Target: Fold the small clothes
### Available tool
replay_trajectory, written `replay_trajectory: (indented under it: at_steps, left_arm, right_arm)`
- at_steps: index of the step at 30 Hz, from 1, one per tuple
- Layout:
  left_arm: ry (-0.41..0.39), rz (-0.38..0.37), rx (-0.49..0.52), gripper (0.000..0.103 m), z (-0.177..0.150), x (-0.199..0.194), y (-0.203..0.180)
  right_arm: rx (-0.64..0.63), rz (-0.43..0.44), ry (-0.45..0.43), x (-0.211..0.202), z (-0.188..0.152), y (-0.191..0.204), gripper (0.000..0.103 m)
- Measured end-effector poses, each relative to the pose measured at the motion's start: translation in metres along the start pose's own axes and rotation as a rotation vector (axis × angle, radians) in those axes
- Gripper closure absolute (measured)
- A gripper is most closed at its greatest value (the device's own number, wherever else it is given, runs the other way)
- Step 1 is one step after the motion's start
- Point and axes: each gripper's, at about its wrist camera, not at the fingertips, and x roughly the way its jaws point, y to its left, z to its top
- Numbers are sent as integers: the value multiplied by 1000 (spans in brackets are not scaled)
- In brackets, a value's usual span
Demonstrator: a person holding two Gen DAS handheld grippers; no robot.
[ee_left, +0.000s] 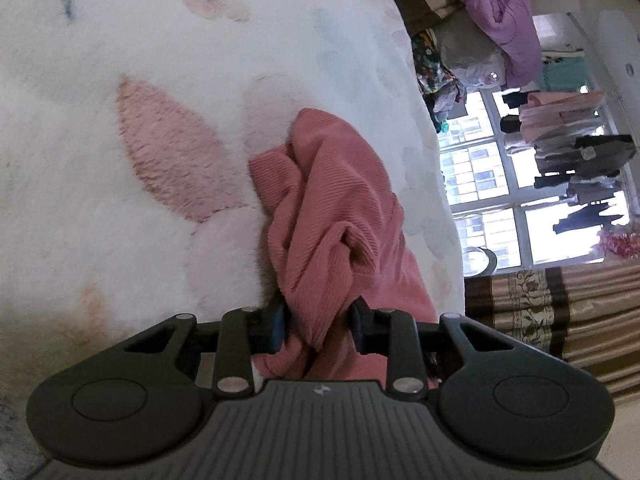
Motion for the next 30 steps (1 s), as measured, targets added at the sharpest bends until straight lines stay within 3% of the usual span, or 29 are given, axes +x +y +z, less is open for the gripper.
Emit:
replay_trajectory:
  at_steps: [3, 9, 13, 18, 21, 24, 27, 30]
  left_arm:
    - [5, -13, 29, 70, 3, -3, -11]
    - [31, -17, 48, 70, -11, 1, -23]
    - [-2, -34, 45, 70, -21, -14, -20]
    - [-48, -34, 80, 70, -17, -30, -33]
    - [-64, -48, 166, 70, -22, -35, -58]
    - [-109, -55, 317, 70, -38, -39, -96]
    - [-98, 9, 517, 70, -52, -22, -130]
    - [-43, 112, 597, 70, -51, 14, -140]
  right_arm:
    - [-61, -52, -12, -22, -10, 0, 39]
    - [-171, -191, 29, -50, -48, 2, 39]
    - [-239, -263, 25, -69, -72, 15, 42]
    - [-296, -267, -86, -101, -81, 37, 43]
    - [-377, -298, -180, -116, -85, 53, 55]
    - [-472, -330, -223, -105, -85, 76, 66]
    - [-534, -354, -233, -81, -84, 88, 71]
    - [-554, -416, -216, -61, -85, 89, 75]
